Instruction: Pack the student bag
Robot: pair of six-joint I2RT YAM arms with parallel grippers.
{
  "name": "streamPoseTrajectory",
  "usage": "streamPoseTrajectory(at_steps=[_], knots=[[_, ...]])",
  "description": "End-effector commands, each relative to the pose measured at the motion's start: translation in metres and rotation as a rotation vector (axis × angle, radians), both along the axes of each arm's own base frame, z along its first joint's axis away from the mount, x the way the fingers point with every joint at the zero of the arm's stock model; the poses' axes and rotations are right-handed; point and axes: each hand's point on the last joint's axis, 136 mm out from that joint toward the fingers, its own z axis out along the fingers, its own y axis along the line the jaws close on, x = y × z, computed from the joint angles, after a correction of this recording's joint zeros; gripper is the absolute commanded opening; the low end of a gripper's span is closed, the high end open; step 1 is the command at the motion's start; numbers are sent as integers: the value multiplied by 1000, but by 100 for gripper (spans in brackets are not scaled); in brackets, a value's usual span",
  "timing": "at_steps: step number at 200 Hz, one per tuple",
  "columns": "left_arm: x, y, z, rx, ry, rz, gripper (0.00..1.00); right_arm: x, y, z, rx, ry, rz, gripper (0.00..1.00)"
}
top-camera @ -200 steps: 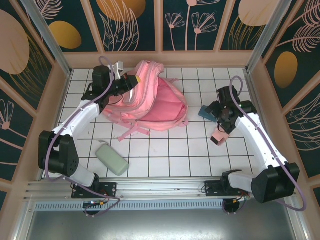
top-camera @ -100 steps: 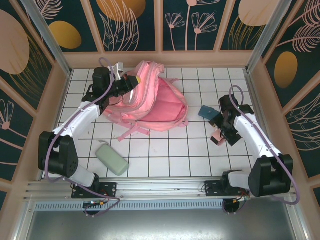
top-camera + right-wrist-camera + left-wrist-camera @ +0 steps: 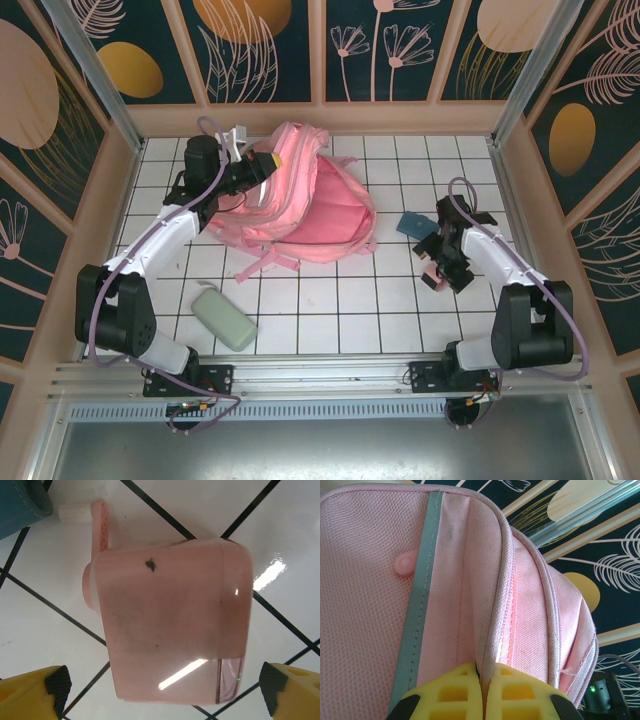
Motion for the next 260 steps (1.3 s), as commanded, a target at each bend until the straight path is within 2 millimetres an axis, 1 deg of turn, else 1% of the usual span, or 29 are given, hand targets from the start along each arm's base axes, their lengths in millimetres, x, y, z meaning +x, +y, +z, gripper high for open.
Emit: streamPoseTrajectory(at_steps=[1, 15, 59, 98, 116, 130, 142, 155, 172, 184, 199, 222, 260], knots=[[-10, -1, 58, -67, -181, -35, 0, 1, -4, -7, -5, 16, 4, 99], [-10, -1, 58, -66, -179, -33, 0, -1, -9, -11, -31, 32, -5, 99], [-10, -1, 58, -65, -181, -31, 0, -4, -12, -29, -49, 75, 1, 99], [-11, -1, 58, -64, -185, -31, 0, 6, -15, -39, -53, 55, -3, 99], [-11, 0, 58, -59, -187, -31, 0, 13, -14, -41, -37, 25, -4, 96], [-11, 0, 59, -58, -191, -30, 0, 18, -15, -42, -28, 2, -10, 89], [-11, 0, 59, -55, -191, -32, 0, 21, -15, -40, -26, -20, -13, 84], [-11, 0, 59, -55, -190, -32, 0, 23, -15, -36, -23, -38, -18, 75], [-11, 0, 59, -53, -193, -30, 0, 22, -17, -32, -33, -41, -29, 65], [-10, 0, 58, -52, -192, -29, 0, 22, -17, -28, -32, -48, -25, 61], [-10, -1, 57, -53, -188, -33, 0, 20, -19, -22, -43, -52, -22, 59], [-10, -3, 56, -67, -180, -47, 0, 22, -20, -6, -56, -89, -9, 60], [-7, -5, 57, -57, -177, -55, 0, 30, -12, 20, -30, -152, 41, 62]])
